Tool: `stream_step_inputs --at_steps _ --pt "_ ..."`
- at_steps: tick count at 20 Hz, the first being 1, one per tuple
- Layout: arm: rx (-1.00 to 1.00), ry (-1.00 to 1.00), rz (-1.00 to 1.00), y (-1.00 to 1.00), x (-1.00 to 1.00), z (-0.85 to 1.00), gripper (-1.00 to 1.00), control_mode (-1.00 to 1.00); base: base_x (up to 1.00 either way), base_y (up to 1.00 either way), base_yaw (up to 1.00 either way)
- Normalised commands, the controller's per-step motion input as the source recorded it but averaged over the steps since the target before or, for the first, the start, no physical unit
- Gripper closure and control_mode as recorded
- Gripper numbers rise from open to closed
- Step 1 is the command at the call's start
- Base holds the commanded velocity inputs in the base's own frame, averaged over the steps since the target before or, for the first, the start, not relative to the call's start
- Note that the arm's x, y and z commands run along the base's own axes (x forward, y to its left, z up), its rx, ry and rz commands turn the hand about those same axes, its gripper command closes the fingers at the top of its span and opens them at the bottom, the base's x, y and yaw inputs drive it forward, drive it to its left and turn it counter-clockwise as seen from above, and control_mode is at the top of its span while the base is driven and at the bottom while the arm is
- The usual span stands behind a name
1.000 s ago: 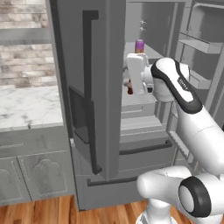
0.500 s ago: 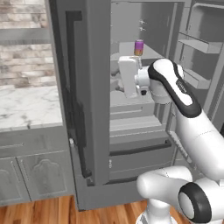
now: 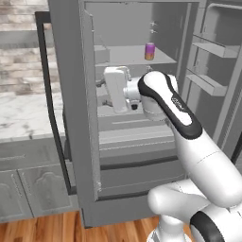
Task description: Open the fridge, grab two sodas, and place both sodas inside the bowl with ice on the dining counter.
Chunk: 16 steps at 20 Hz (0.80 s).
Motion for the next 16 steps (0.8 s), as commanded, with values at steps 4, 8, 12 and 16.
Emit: stream_step_inputs --at_steps 4,8,12,16 --pt "0.0 0.04 0.0 1.0 0.08 -0.01 -1.0 -1.0 0.0 0.0 0.0" --pt "0.0 0.02 0.0 0.82 0.0 -0.02 -1.0 -1.0 0.0 0.0 0.0" --pt "-0.06 -0.08 0.0 -0.05 -0.62 0.0 -1.0 -1.0 0.0 0.0 0.0" --pt "-0.14 -0.14 -0.01 -0.4 -0.74 0.1 -1.0 -1.0 0.0 0.0 0.0"
